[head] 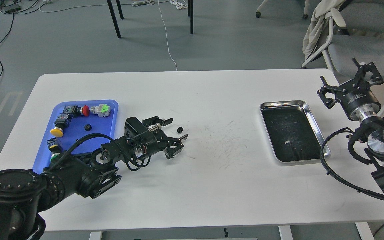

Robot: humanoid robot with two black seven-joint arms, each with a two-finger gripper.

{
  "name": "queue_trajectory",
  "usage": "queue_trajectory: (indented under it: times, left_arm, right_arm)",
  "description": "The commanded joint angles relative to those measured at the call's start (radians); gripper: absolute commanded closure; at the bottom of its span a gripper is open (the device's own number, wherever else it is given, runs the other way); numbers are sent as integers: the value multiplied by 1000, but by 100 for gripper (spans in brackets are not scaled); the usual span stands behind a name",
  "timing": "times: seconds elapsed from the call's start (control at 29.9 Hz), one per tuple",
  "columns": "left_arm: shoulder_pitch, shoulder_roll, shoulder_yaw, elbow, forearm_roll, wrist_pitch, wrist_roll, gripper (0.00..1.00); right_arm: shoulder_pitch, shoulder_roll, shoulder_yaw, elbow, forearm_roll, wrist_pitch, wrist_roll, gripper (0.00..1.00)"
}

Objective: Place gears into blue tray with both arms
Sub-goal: 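Reach the left gripper out to the black part on the table, then grasp the black part with the left gripper and lift it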

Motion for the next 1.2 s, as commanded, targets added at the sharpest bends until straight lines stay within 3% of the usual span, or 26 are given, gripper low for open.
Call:
queue_trajectory:
  times: [0.0, 0.07, 0.2, 0.63, 0.87, 1.0, 1.17]
  left_arm:
    - [2, -6, 2, 17, 2, -1, 1, 40]
    - [3, -22, 7, 32, 0, -4, 0, 48]
    - [2, -31, 21, 46, -5, -5, 0, 53]
    - [11, -31, 21, 47, -12, -33, 1, 83]
    - [-19, 35, 4, 21, -82, -12, -5, 86]
    - [-88, 138, 5, -87, -170, -15, -6, 87]
    - [-153, 349, 2, -333, -303, -67, 3, 87]
  right_arm:
    - [1, 0, -1, 12, 0, -2, 0, 5]
    - [1, 0, -1, 15, 0, -3, 0, 5]
    - [1, 0, -4, 17, 0, -3, 0, 5]
    - [0, 2, -10, 21, 0, -3, -1, 5]
    - [9, 2, -12, 21, -2, -3, 0, 5]
    - [14, 2, -12, 21, -2, -3, -1, 5]
    - [15, 2, -19, 21, -2, -3, -1, 5]
